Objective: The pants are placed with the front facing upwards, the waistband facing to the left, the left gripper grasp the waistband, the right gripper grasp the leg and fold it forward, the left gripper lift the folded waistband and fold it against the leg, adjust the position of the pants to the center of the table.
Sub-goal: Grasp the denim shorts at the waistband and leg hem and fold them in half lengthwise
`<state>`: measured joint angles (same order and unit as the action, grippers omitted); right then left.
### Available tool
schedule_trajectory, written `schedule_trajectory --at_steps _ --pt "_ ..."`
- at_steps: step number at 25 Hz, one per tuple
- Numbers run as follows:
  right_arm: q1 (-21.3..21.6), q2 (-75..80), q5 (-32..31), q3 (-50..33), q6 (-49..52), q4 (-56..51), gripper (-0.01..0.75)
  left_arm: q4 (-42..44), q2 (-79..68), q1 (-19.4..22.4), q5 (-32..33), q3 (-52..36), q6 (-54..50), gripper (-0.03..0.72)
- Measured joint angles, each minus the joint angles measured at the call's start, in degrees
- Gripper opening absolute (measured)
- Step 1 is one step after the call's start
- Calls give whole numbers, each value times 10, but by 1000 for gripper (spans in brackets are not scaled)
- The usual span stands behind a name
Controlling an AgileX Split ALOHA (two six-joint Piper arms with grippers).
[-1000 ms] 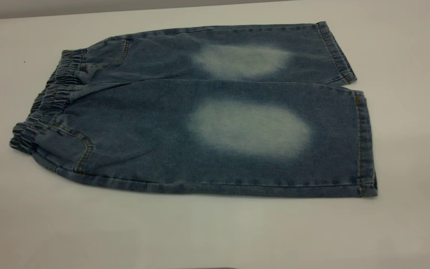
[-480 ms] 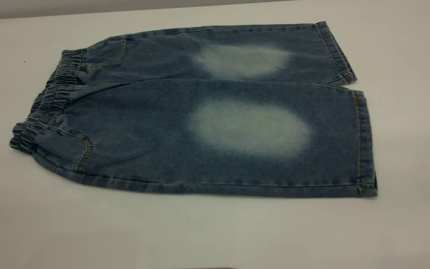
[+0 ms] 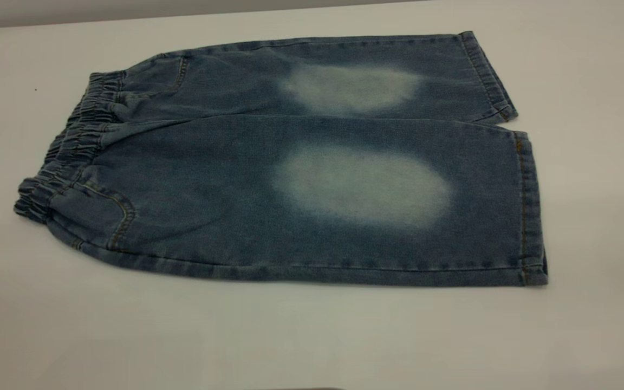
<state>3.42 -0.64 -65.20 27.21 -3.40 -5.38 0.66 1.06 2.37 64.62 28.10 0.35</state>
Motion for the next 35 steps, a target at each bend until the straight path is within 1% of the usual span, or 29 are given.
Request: schedule_trajectory --at_steps 8,12,15,17,19,22,24,27,31,35 --pt "0 0 0 0 0 -1 537 0 0 0 0 0 0 454" --pt "0 0 3 1 18 -15 537 0 0 0 0 0 -4 454" --pt "0 16 4 26 28 -19 537 1 -19 0 -3 5 -25 454" --pt "0 47 9 55 34 -21 537 6 -59 0 -28 17 -55 454" --pt "0 96 18 88 37 -28 537 17 -122 0 -74 30 -81 454" --pt "0 179 45 119 34 -44 537 24 -233 0 -158 47 -117 454" --pt "0 232 75 126 34 -55 537 23 -312 0 -223 57 -135 454" --pt "0 309 115 127 26 -74 537 10 -436 0 -299 79 -149 454" --pt "0 391 155 127 0 -109 537 -7 -595 0 -346 124 -153 454" --pt "0 449 165 127 -45 -168 537 -11 -734 0 -357 168 -154 454"
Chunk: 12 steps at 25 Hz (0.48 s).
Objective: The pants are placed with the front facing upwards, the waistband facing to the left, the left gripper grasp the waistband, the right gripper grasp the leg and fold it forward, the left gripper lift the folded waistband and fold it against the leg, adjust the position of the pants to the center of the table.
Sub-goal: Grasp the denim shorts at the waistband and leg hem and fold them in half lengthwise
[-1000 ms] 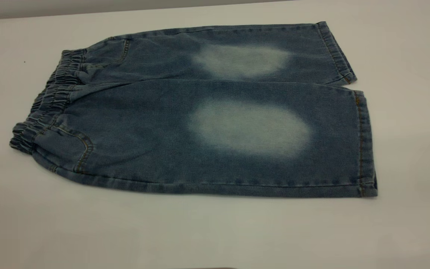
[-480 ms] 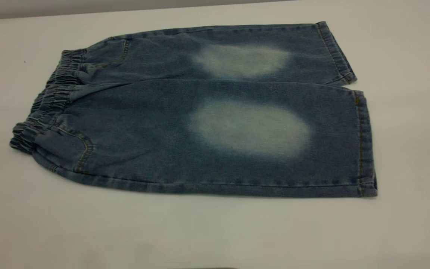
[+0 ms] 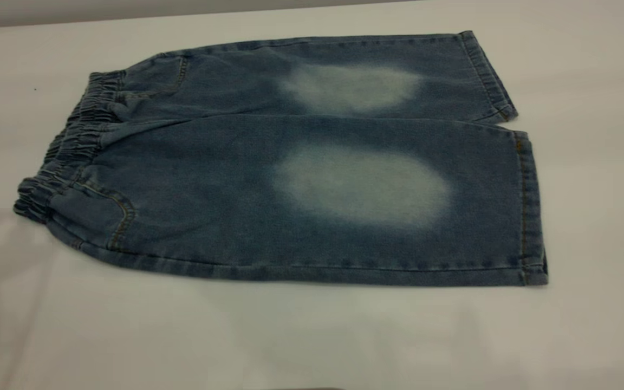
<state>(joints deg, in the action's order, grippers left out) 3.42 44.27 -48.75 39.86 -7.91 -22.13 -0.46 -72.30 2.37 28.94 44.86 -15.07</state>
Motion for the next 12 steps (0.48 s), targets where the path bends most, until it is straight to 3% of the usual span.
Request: schedule_trajectory --at_steps 8,12 --pt "0 38 2 -1 -77 -72 537 0 -183 0 6 113 10 454" --pt "0 38 2 -1 -79 -75 537 -8 -223 11 61 189 24 454"
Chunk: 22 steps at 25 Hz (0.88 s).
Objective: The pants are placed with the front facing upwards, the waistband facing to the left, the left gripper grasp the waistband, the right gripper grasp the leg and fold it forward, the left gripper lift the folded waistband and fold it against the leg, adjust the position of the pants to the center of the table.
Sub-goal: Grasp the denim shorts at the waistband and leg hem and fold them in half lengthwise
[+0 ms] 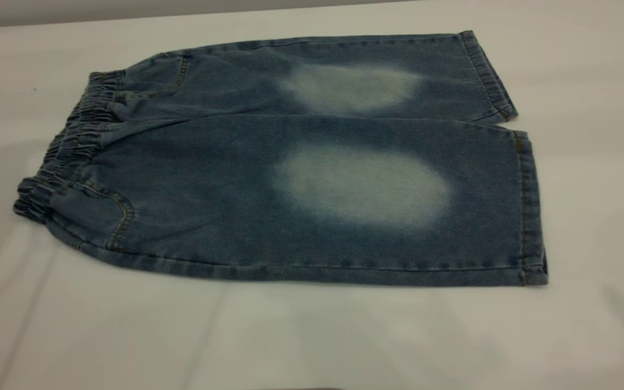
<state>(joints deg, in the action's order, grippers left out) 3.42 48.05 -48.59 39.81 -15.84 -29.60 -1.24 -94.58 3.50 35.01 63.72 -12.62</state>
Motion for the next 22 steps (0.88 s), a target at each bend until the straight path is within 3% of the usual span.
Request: schedule_trajectory --at_steps 4,12,18,22 --pt "0 0 1 0 -2 0 537 -8 -7 24 63 41 28 454" --pt "0 0 4 0 -2 -1 537 -53 -66 135 74 47 71 454" --pt "0 0 6 0 -2 -1 537 -277 -160 143 78 47 331 444" --pt "0 0 6 0 -2 -1 537 -380 -196 143 82 41 428 444"
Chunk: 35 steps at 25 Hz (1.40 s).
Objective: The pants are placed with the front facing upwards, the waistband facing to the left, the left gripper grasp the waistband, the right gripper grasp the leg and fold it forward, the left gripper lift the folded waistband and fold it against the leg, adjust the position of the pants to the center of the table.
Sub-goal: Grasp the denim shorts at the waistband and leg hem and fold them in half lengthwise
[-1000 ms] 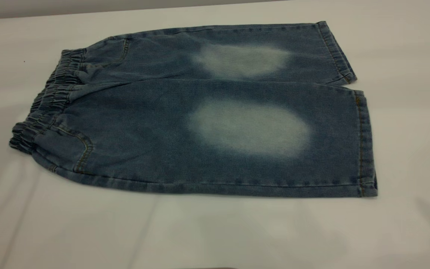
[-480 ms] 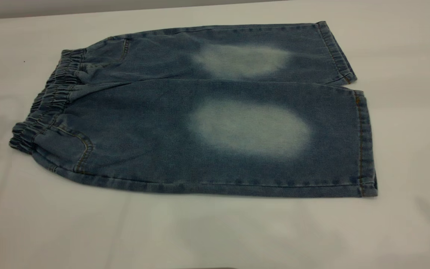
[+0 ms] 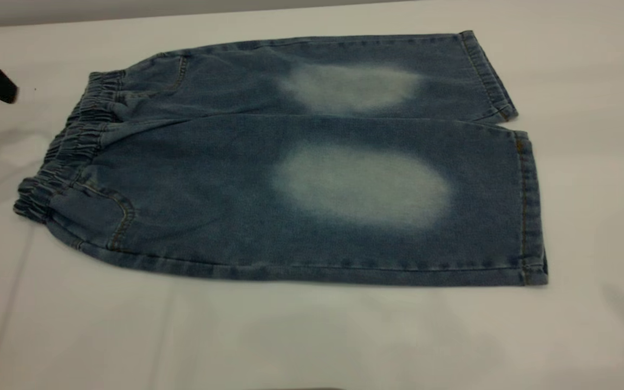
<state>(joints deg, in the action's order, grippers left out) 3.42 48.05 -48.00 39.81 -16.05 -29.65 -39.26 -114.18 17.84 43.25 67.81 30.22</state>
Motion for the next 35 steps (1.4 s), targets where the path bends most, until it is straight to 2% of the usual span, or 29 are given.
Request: schedule_trajectory --at_steps 6,13,19,28,31,35 --pt "0 0 1 0 0 0 537 -15 -18 -6 -31 -70 18 444" --pt "0 0 2 0 0 0 537 -17 -19 -7 -135 -149 20 444" --pt "0 0 2 0 0 -1 537 -23 -36 -18 -180 -154 21 444" --pt "0 0 2 0 0 -1 537 -45 -57 -64 -190 -147 22 429" --pt "0 0 1 0 0 -1 537 -48 -58 -64 -192 -147 22 359" --pt "0 0 0 0 0 -1 537 -55 -62 -64 -192 -147 22 179"
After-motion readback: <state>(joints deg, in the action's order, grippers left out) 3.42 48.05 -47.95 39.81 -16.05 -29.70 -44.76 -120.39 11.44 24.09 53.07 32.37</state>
